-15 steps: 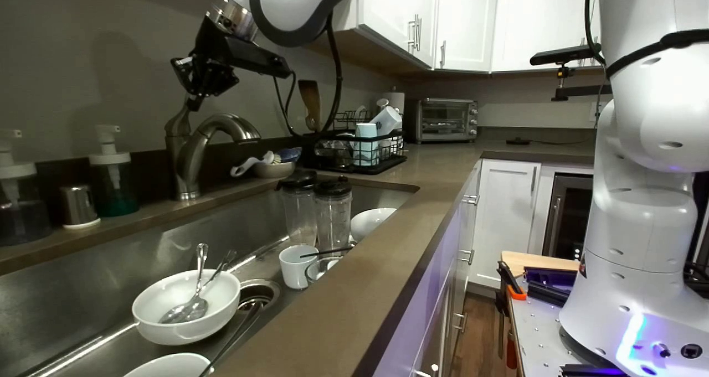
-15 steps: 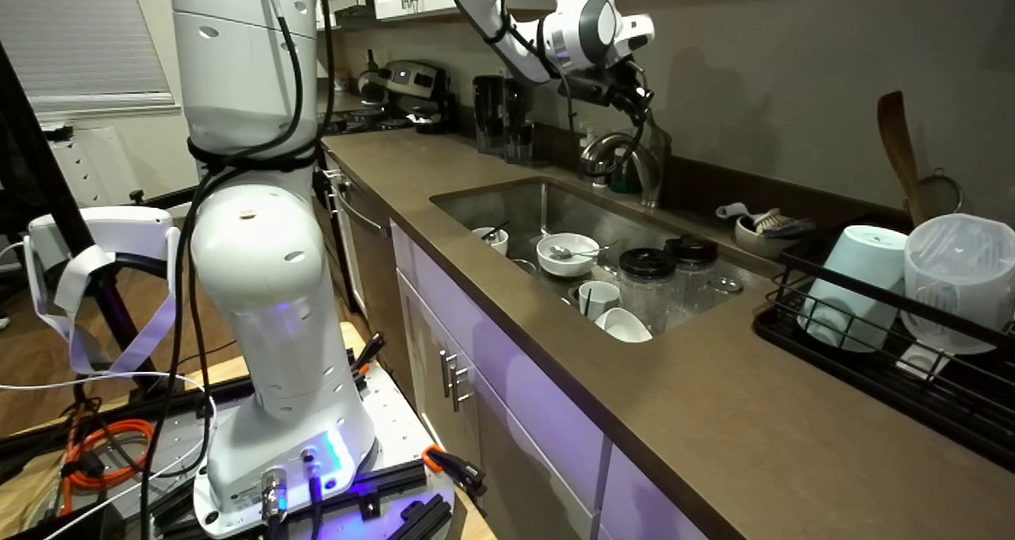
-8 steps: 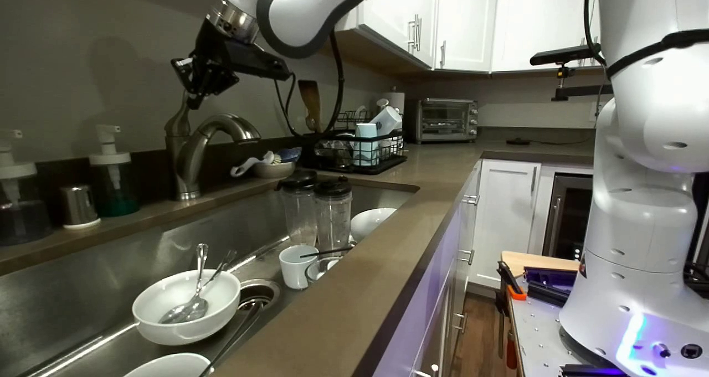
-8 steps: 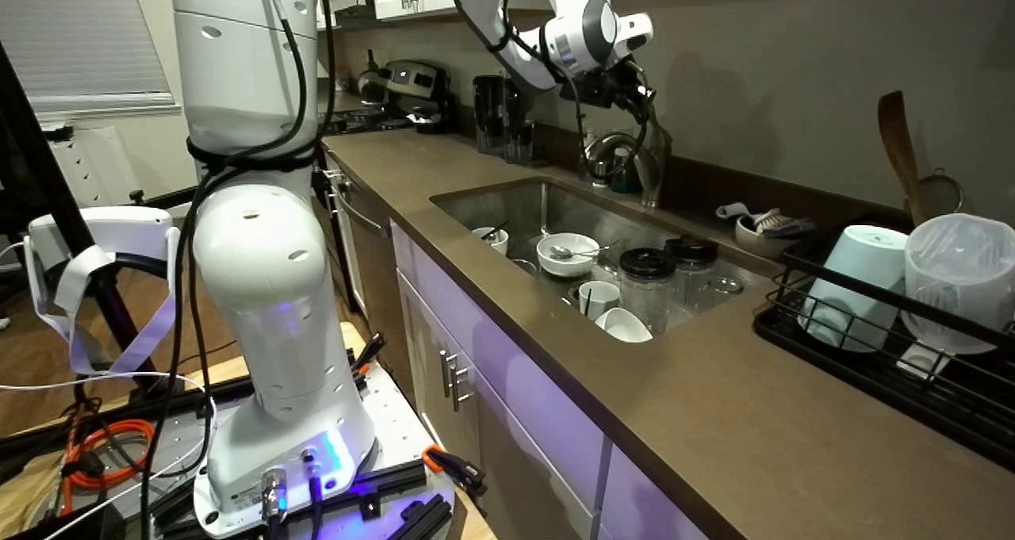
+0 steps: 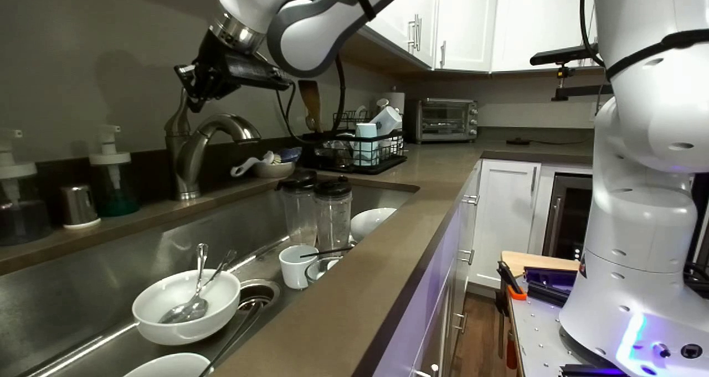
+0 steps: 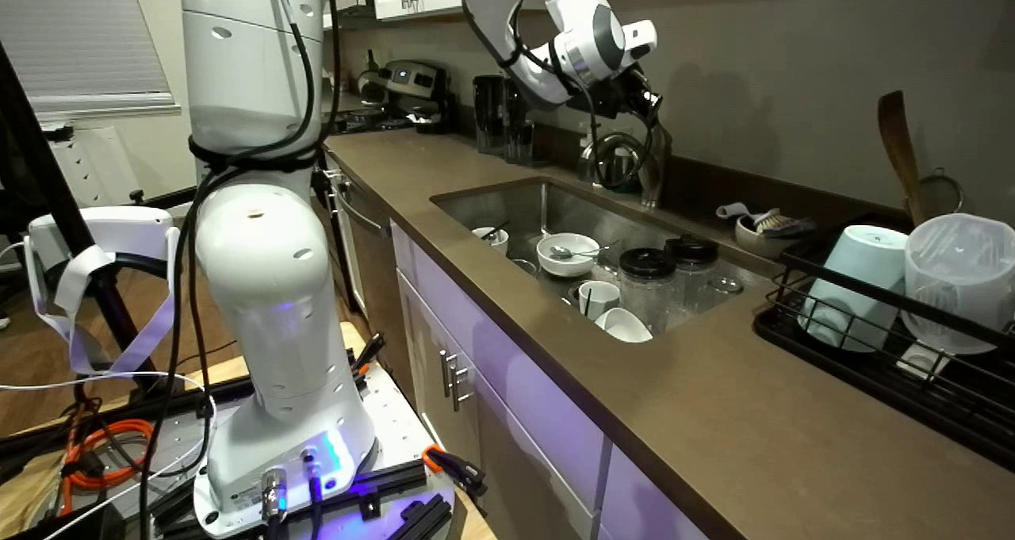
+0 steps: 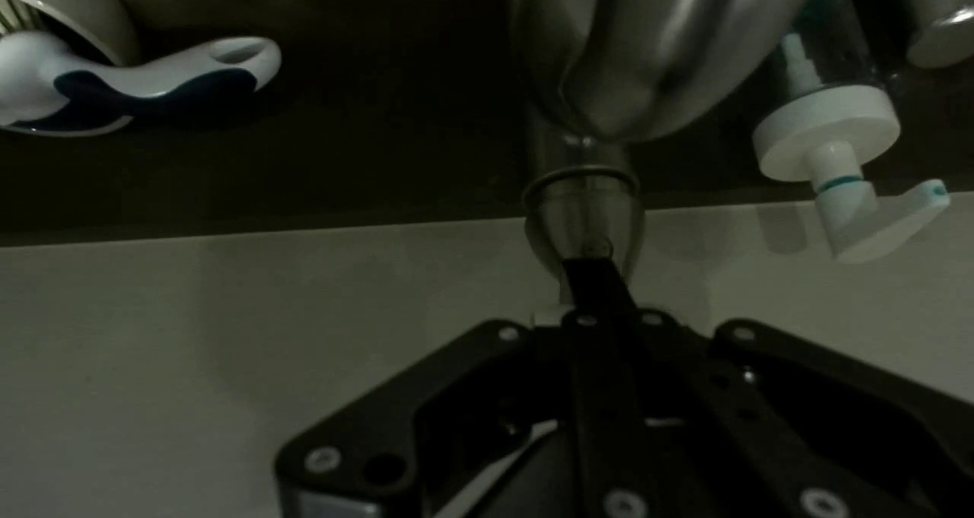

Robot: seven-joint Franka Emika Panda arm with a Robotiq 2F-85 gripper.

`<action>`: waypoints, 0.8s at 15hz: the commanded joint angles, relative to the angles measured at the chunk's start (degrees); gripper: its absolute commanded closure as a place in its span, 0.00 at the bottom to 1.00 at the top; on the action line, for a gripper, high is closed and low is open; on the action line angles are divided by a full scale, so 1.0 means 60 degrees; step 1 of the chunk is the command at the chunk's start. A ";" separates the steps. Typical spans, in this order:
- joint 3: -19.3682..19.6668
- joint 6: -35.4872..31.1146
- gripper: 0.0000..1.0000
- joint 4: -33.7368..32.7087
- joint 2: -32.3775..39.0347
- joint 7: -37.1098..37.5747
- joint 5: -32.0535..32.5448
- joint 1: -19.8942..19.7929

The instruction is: Push the faucet handle up

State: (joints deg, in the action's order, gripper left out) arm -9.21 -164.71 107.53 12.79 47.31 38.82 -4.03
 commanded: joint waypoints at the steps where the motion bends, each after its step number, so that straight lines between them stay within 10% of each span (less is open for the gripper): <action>1: 0.0251 -0.0308 0.99 -0.0347 0.0112 0.0418 0.0295 0.0034; 12: 0.0205 0.0777 0.99 -0.0528 -0.0084 0.0124 0.0099 0.0209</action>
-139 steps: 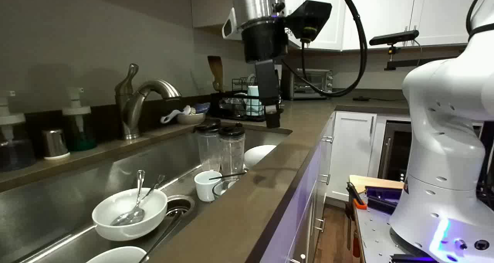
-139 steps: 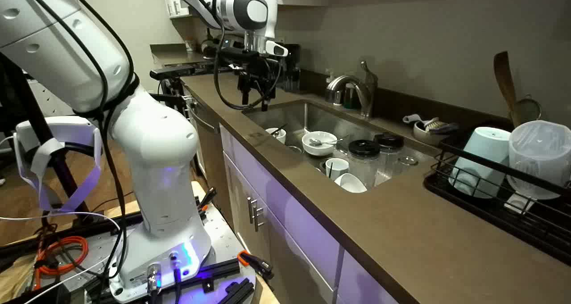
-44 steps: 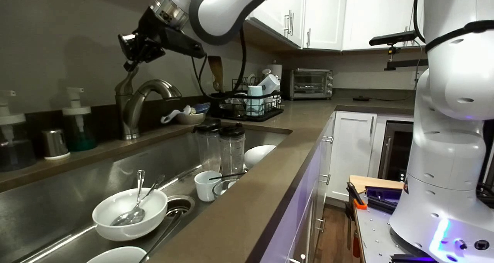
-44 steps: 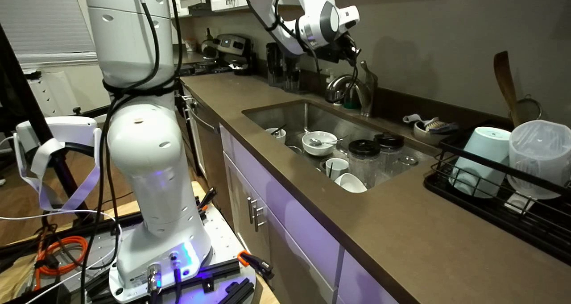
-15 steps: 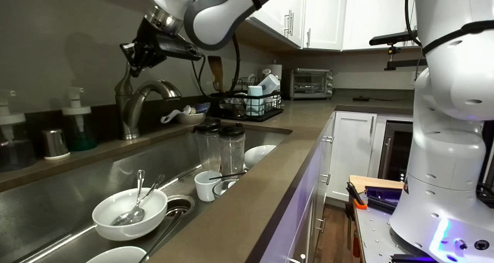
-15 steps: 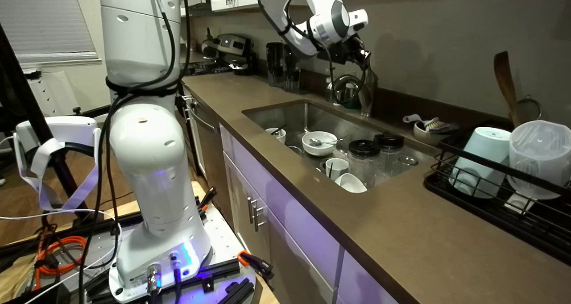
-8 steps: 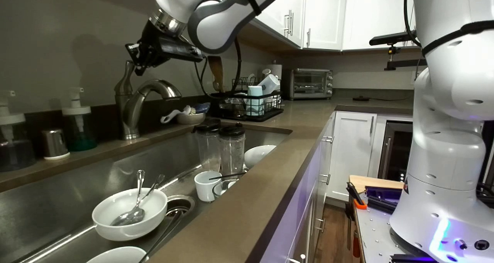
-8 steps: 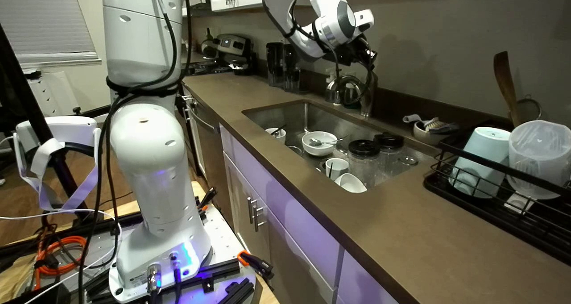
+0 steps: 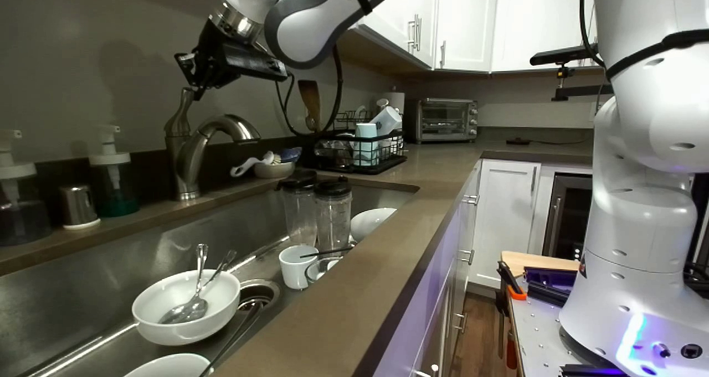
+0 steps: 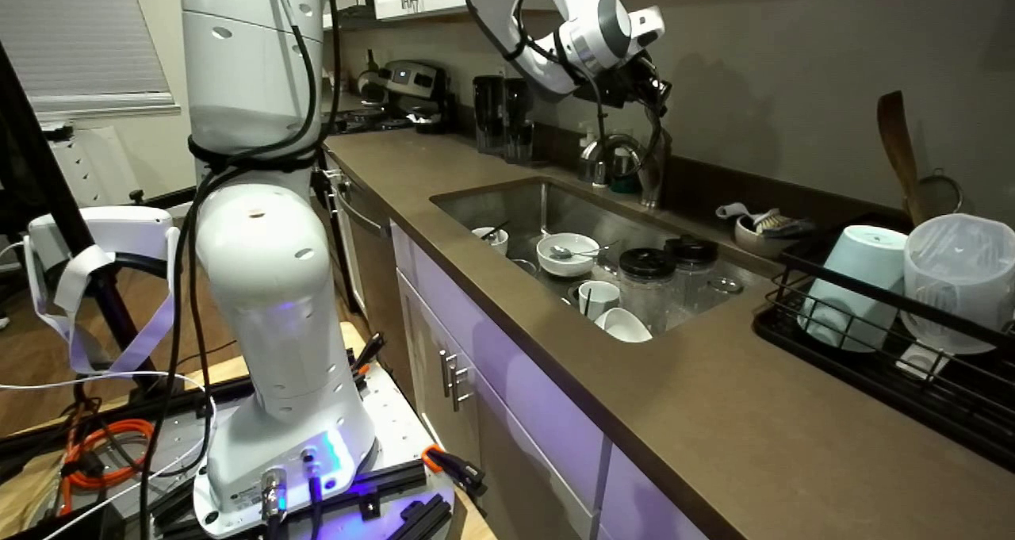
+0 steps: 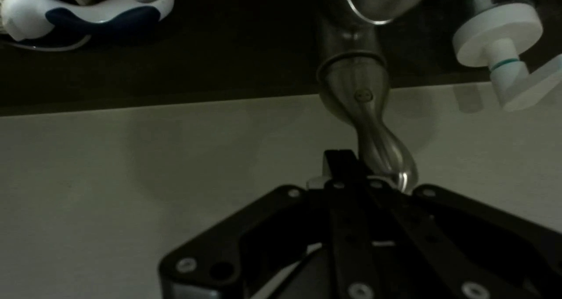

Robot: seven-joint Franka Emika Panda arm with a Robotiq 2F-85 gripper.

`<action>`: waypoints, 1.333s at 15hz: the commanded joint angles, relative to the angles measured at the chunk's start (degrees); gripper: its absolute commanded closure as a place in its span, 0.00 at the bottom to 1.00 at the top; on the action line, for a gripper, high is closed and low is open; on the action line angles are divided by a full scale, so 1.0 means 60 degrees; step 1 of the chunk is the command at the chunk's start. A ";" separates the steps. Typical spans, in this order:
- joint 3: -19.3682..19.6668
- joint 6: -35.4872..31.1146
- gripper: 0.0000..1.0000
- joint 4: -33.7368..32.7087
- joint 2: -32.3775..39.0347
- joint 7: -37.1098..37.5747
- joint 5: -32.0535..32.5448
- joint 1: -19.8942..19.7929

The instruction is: Push the faucet handle up

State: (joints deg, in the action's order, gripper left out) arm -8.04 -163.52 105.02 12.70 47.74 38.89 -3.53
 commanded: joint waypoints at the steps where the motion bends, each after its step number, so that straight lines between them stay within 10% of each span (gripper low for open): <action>1: -0.0027 0.0786 0.99 -0.0080 -0.0090 -0.0037 0.0016 0.0126; 20: -0.0200 0.0556 0.99 0.0076 -0.0189 -0.0466 -0.0930 0.0006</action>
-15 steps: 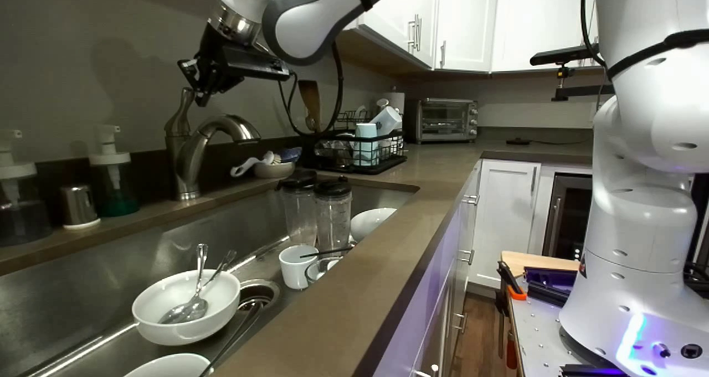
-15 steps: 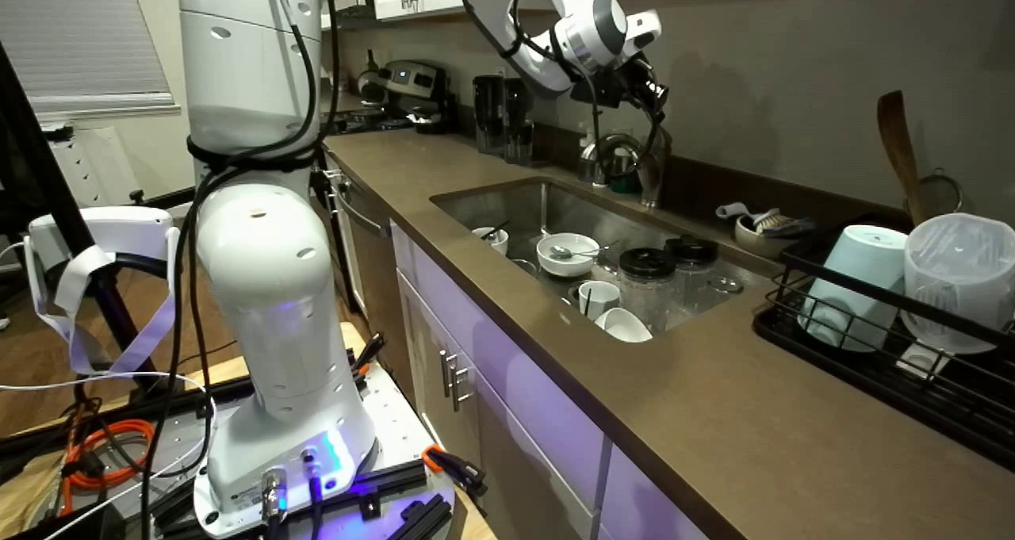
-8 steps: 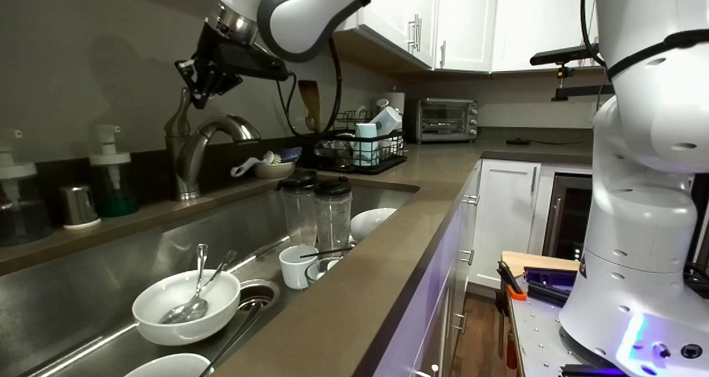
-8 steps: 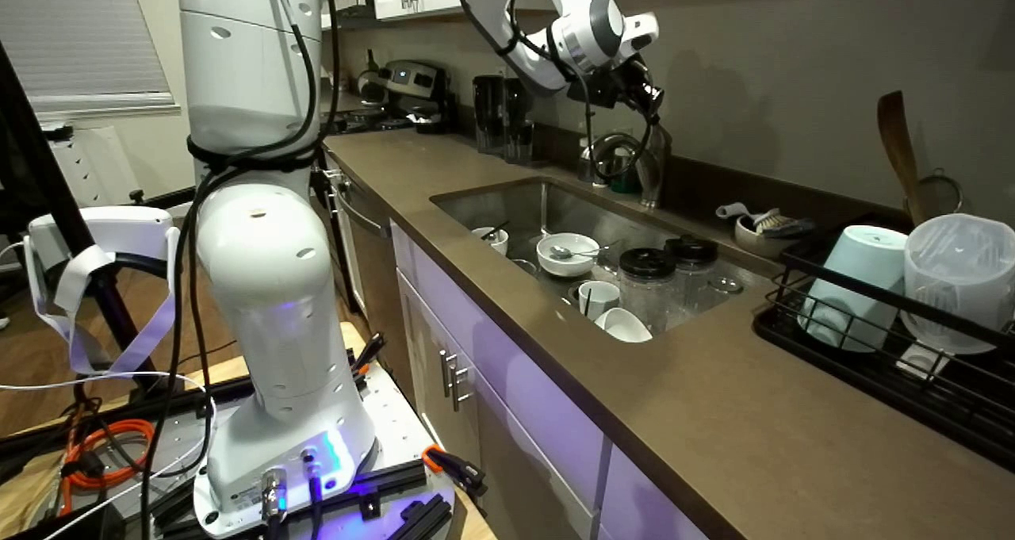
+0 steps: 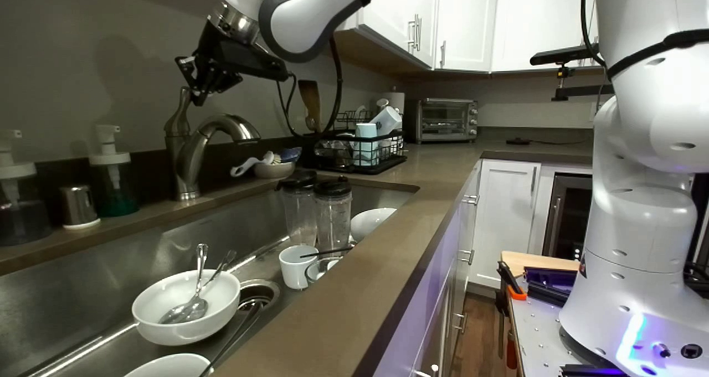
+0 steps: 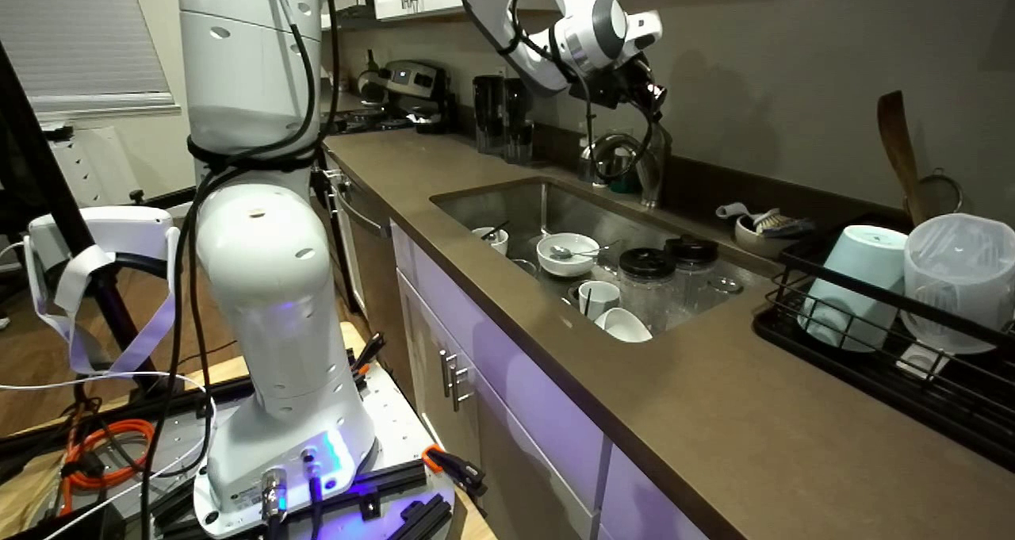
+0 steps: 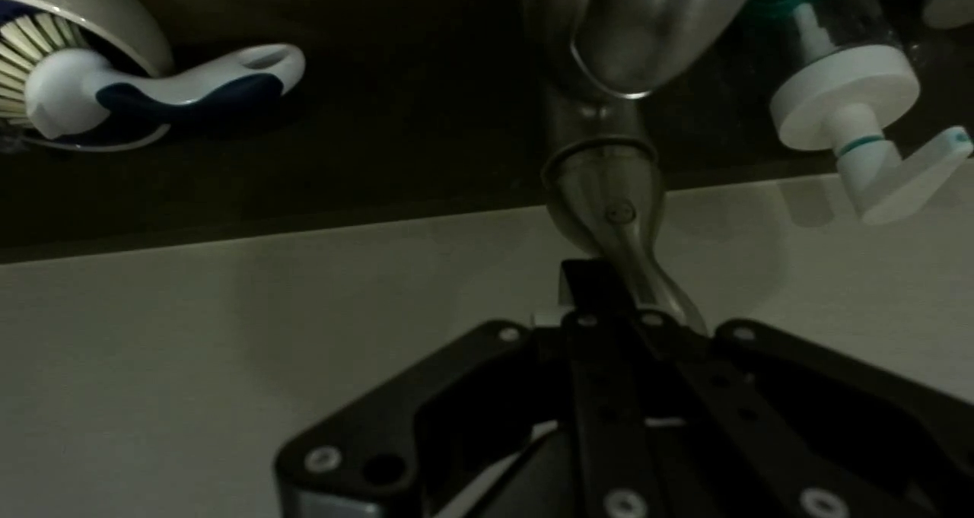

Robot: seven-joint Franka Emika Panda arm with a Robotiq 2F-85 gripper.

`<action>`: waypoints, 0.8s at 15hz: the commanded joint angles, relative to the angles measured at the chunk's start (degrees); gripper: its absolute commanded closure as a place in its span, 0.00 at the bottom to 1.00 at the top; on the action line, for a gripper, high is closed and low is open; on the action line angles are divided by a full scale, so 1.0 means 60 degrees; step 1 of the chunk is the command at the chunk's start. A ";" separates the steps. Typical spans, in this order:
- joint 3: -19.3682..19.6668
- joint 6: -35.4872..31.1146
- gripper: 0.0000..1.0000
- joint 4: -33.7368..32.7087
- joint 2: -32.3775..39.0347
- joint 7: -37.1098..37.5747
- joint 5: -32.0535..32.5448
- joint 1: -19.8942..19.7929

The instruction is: Push the faucet handle up

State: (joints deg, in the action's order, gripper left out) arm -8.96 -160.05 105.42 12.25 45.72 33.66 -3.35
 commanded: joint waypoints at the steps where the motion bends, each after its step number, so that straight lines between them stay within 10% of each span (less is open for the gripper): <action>1: -0.0153 0.0210 0.99 0.0026 -0.0129 -0.0424 -0.0299 -0.0071; 6: -0.0487 0.1053 0.99 0.0020 -0.0202 -0.1551 -0.1375 -0.0166; 8: 0.0377 0.1041 0.99 0.0022 -0.0245 -0.2201 -0.2220 0.0710; 12: 0.0245 0.0343 0.99 -0.0003 -0.0223 -0.1439 -0.1269 0.0444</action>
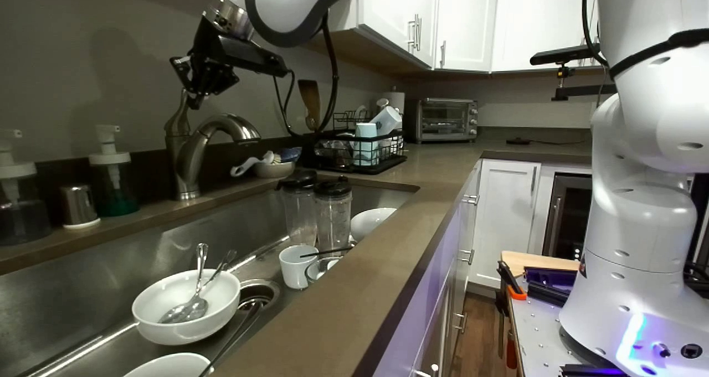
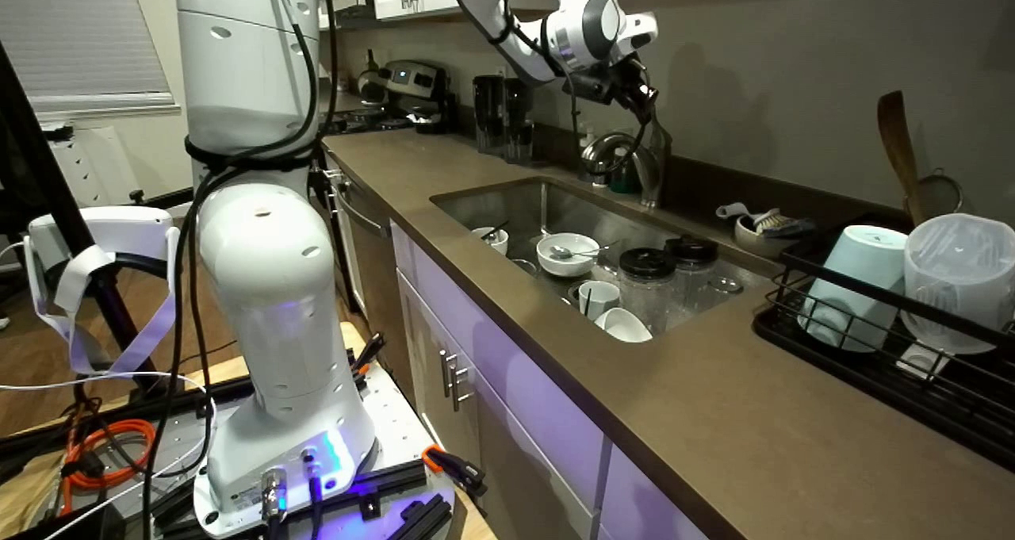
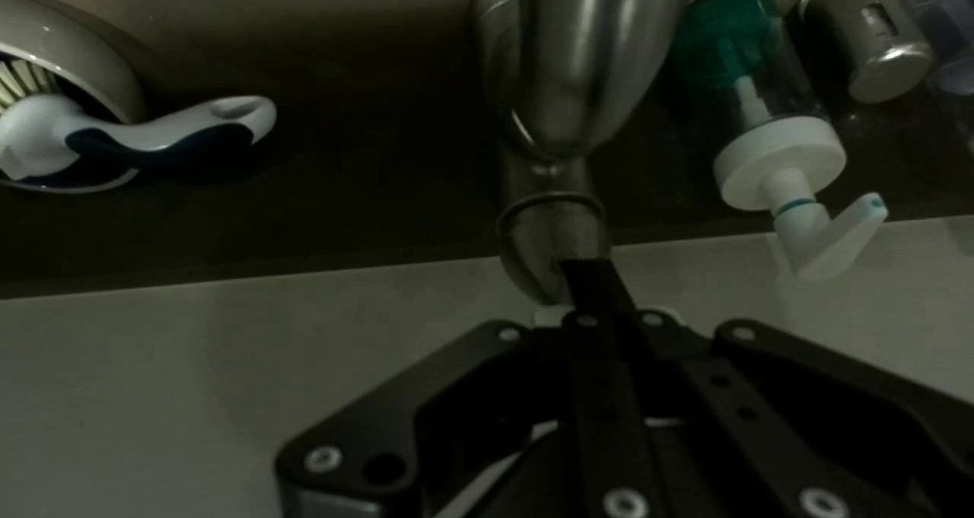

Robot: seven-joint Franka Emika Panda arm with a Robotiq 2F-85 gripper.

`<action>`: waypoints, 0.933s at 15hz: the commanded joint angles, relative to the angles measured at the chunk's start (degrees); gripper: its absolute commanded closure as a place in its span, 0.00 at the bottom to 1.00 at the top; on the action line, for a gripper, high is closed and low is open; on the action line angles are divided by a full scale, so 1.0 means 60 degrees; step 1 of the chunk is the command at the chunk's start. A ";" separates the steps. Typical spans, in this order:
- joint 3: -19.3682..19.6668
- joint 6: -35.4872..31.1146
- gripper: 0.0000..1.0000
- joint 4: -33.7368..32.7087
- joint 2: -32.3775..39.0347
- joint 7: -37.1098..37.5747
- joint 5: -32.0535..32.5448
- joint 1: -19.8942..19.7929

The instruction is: Push the faucet handle up

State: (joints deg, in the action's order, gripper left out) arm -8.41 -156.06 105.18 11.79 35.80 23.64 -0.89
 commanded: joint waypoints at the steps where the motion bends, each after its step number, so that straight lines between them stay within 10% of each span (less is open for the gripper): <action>1: 0.0250 -0.0561 0.99 0.0059 -0.0167 0.0386 0.0640 0.0066; 14: 0.0556 -0.1902 0.99 0.0273 -0.0091 0.1121 0.1034 0.0108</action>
State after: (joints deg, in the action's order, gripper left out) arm -6.44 -164.03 107.44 11.69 39.63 27.80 -0.48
